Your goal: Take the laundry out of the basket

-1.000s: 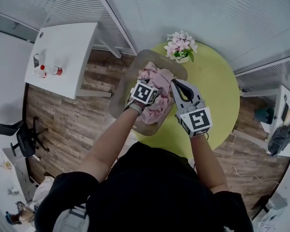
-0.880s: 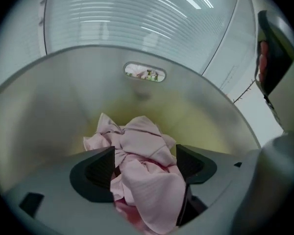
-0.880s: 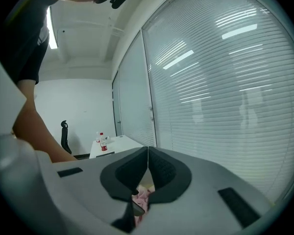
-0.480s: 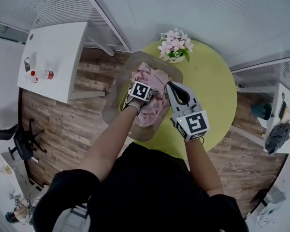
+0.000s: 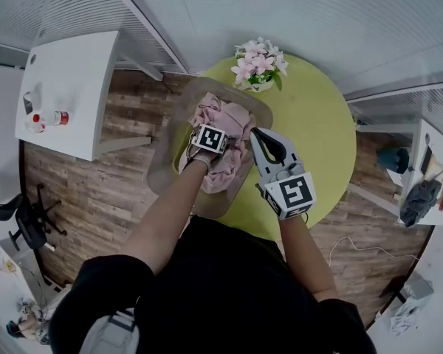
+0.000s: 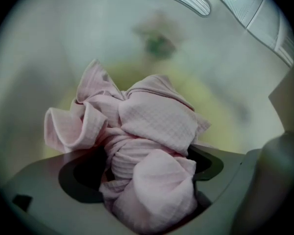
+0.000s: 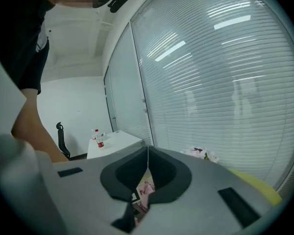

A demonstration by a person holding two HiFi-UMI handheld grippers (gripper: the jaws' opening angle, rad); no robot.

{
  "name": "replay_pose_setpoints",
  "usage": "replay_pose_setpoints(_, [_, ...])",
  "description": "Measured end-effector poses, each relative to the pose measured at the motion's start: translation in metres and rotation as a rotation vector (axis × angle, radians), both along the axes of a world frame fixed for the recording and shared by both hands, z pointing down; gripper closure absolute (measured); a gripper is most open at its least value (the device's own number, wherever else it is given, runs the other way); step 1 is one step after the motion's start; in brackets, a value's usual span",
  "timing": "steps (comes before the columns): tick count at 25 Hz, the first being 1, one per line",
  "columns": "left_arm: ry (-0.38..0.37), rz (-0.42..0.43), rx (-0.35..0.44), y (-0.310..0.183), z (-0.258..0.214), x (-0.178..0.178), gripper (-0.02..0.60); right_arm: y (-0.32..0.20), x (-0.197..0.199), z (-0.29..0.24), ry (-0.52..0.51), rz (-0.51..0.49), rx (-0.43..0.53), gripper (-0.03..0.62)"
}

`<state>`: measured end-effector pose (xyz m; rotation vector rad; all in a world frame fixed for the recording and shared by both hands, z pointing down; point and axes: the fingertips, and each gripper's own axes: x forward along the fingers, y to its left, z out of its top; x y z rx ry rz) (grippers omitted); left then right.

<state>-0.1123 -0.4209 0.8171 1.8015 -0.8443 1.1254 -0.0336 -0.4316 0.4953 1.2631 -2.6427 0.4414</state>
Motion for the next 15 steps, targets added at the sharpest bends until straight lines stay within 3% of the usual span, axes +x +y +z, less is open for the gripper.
replay_pose_setpoints(10, [-0.029,0.029,-0.022,0.007,0.019,0.005,0.083,0.003,0.009,0.007,0.011,0.021,-0.023,0.569])
replay_pose_setpoints(15, [-0.044,0.063,0.034,0.001,0.016,0.005,0.086,0.007,0.018,0.005,0.003,0.046,-0.02,0.569])
